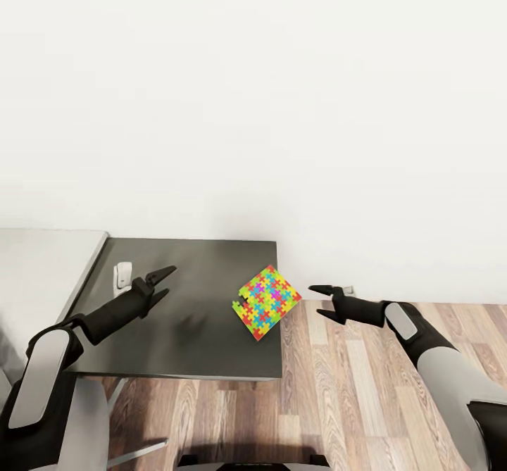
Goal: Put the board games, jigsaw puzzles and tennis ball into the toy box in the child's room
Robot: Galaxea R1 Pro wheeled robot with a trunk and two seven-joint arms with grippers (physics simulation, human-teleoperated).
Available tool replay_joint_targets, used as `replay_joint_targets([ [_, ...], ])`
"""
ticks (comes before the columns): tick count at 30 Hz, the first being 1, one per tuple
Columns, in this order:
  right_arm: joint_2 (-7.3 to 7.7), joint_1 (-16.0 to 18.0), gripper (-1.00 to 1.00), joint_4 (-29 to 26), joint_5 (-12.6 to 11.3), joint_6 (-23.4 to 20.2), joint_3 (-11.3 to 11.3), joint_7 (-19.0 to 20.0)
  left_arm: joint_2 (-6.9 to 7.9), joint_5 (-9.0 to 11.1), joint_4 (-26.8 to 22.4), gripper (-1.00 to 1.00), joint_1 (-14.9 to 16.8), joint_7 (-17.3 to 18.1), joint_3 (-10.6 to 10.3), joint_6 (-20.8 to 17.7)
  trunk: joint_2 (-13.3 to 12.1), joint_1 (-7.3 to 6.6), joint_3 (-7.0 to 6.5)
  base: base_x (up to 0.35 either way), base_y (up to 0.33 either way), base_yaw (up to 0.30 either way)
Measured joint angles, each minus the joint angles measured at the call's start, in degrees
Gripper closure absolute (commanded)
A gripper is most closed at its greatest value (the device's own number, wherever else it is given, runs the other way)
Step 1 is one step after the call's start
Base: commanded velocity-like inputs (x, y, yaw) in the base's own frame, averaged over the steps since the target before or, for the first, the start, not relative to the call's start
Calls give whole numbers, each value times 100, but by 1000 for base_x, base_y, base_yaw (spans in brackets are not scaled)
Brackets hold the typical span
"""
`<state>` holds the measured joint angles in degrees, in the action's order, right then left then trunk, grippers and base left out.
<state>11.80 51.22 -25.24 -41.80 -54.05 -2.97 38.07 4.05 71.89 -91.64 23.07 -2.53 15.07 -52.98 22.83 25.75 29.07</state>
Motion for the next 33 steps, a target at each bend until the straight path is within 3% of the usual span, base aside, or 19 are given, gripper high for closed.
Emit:
replay_joint_targets([
  [16, 97, 10, -100, 0, 1, 17, -17, 1, -9, 14, -20, -100, 9, 26, -112, -1, 0, 0, 11, 0, 0, 4],
  [33, 105, 23, -100, 0, 2, 18, -16, 1, -1, 13, -25, -100, 49, 22, -248, 0, 0, 0, 142, 0, 0, 0],
])
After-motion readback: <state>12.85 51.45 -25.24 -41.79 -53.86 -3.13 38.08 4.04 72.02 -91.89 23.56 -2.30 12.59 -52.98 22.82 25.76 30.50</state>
